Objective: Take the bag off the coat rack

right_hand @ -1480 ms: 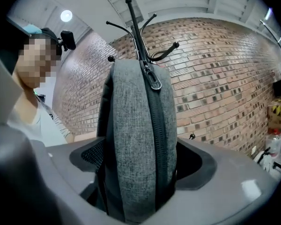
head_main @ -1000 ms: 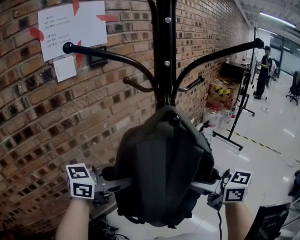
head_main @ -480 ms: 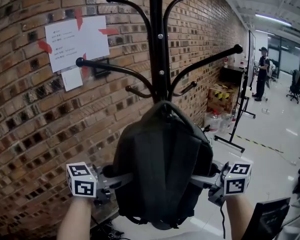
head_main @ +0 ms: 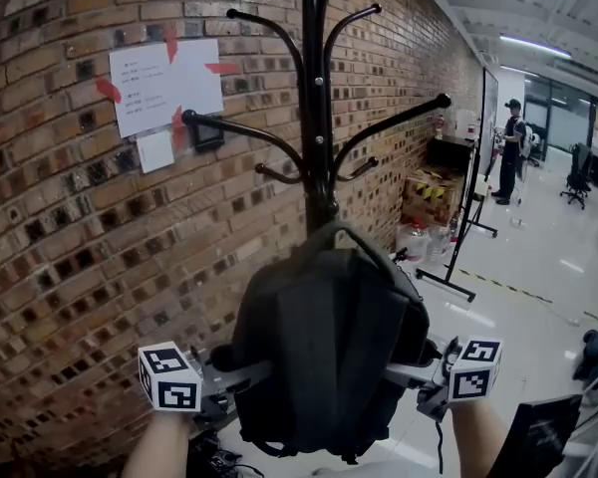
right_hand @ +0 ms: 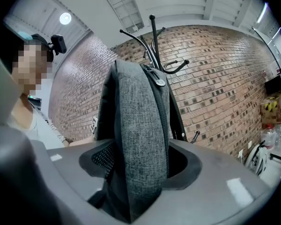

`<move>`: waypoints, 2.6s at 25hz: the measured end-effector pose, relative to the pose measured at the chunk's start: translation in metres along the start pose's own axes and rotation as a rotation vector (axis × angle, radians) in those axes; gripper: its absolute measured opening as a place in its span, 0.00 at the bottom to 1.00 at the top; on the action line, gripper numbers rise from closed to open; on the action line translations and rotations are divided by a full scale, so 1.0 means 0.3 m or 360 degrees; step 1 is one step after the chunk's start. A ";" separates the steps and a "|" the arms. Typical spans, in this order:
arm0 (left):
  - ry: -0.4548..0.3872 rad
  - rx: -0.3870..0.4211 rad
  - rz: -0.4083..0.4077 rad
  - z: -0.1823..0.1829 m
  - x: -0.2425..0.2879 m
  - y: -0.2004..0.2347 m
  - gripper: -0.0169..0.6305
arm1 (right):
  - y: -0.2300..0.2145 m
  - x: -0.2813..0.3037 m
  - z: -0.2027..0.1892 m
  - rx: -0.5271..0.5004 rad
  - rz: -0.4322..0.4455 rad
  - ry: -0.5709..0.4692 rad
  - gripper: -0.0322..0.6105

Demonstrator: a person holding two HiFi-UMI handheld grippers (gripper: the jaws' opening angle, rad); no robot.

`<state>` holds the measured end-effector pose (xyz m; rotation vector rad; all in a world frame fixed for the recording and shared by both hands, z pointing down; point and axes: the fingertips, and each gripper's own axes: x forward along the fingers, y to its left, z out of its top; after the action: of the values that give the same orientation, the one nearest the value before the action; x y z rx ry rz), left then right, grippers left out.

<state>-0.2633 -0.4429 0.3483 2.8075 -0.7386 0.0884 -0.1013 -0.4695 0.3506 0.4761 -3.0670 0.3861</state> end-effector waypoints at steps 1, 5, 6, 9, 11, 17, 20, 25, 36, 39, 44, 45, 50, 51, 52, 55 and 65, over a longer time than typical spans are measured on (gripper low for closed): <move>-0.0004 -0.0003 0.0000 -0.024 -0.010 -0.029 0.25 | 0.028 -0.016 -0.022 -0.0003 -0.0002 0.0005 0.48; -0.0012 -0.0050 -0.0002 -0.137 -0.038 -0.156 0.25 | 0.140 -0.096 -0.128 0.0026 -0.0018 0.0038 0.48; -0.0013 -0.0064 0.0003 -0.167 -0.045 -0.185 0.25 | 0.166 -0.113 -0.157 0.0039 -0.0018 0.0045 0.48; 0.0002 -0.0110 0.0023 -0.257 -0.071 -0.270 0.25 | 0.242 -0.158 -0.246 0.0083 -0.0014 0.0059 0.48; 0.0015 -0.0131 0.0035 -0.304 -0.088 -0.316 0.25 | 0.282 -0.179 -0.294 0.0107 -0.0007 0.0066 0.48; 0.0021 -0.0194 0.0082 -0.385 -0.153 -0.430 0.25 | 0.396 -0.214 -0.374 0.0166 0.0038 0.0093 0.48; 0.0021 -0.0218 0.0102 -0.413 -0.168 -0.468 0.25 | 0.434 -0.232 -0.401 0.0194 0.0056 0.0106 0.48; 0.0015 -0.0288 0.0098 -0.479 -0.156 -0.575 0.25 | 0.492 -0.315 -0.455 0.0232 0.0096 0.0122 0.48; -0.0034 -0.0308 0.0267 -0.585 -0.088 -1.144 0.25 | 0.798 -0.766 -0.547 0.0231 0.0209 0.0137 0.48; -0.0064 -0.0327 0.0310 -0.623 -0.086 -1.312 0.25 | 0.907 -0.885 -0.570 0.0224 0.0244 0.0169 0.48; -0.0073 -0.0337 0.0355 -0.642 -0.086 -1.497 0.25 | 1.030 -1.019 -0.580 0.0242 0.0294 0.0172 0.48; -0.0073 -0.0331 0.0362 -0.640 -0.087 -1.523 0.25 | 1.049 -1.037 -0.577 0.0240 0.0300 0.0168 0.48; -0.0081 -0.0319 0.0355 -0.616 -0.099 -1.609 0.25 | 1.124 -1.090 -0.548 0.0222 0.0327 0.0152 0.48; -0.0086 -0.0322 0.0356 -0.613 -0.105 -1.617 0.25 | 1.136 -1.091 -0.542 0.0221 0.0328 0.0153 0.49; -0.0087 -0.0325 0.0357 -0.611 -0.110 -1.622 0.25 | 1.146 -1.090 -0.538 0.0220 0.0327 0.0153 0.50; -0.0079 -0.0326 0.0349 -0.602 -0.124 -1.632 0.25 | 1.165 -1.081 -0.537 0.0230 0.0334 0.0145 0.50; -0.0074 -0.0304 0.0372 -0.593 -0.164 -1.645 0.25 | 1.195 -1.058 -0.547 0.0218 0.0364 0.0134 0.48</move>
<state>-0.0629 0.0405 0.4106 2.5420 -1.0260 -0.0074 0.0899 -0.0043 0.4073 0.1057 -3.0324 0.6075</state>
